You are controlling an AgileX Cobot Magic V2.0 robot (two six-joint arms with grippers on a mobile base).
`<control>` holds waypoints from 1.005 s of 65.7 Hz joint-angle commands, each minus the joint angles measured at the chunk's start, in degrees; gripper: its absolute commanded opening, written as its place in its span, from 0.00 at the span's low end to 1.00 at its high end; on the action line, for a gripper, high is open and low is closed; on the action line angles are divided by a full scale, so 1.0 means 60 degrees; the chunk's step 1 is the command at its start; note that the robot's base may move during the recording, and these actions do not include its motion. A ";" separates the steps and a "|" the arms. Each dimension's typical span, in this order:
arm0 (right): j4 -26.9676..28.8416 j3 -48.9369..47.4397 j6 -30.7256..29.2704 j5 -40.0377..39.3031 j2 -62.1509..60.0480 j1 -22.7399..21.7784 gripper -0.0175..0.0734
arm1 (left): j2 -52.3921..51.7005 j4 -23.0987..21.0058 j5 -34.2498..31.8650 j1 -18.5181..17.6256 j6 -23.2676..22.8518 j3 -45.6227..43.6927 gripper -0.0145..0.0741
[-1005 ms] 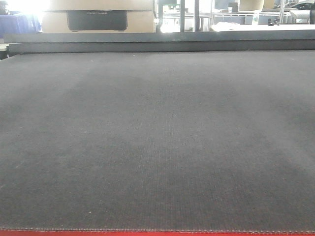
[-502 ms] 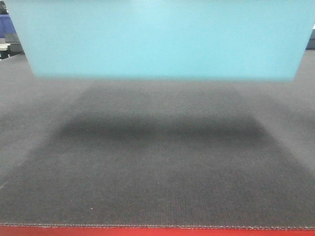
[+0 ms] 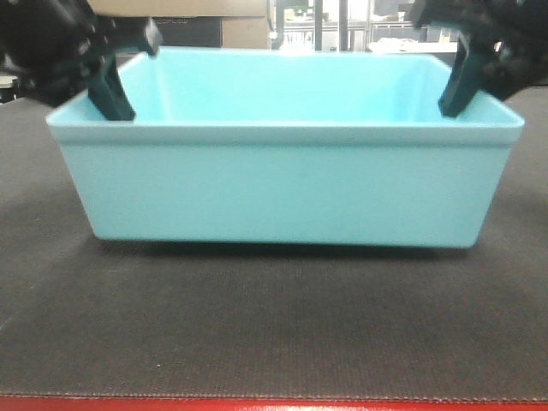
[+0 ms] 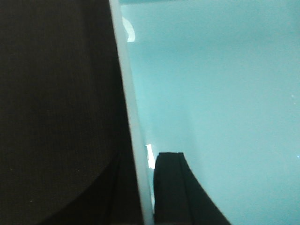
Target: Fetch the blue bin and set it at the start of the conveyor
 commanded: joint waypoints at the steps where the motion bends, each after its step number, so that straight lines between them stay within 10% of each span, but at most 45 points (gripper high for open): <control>1: -0.0582 -0.0012 -0.0192 -0.0089 0.0000 -0.0161 0.33 | 0.0042 0.0134 0.0075 0.0126 0.0070 -0.0004 0.22; 16: -0.0582 -0.0067 -0.0192 0.0008 -0.0234 -0.0161 0.83 | -0.0023 -0.0210 0.0279 0.0143 0.0070 -0.0022 0.88; 35: -0.1171 -0.0067 -0.0192 -0.0144 -0.1554 -0.0268 0.68 | -0.1251 -0.0294 0.0644 0.0535 0.0070 -0.0022 0.66; 59: -0.1346 0.0016 -0.0192 0.0286 -0.3058 -0.1959 0.07 | -0.3192 -0.0294 0.1697 0.2820 0.2107 -0.0005 0.05; 66: -0.1382 0.0372 -0.0192 0.0223 -0.3188 -0.2395 0.02 | -0.3395 -0.0296 0.1745 0.3363 0.2427 0.0222 0.04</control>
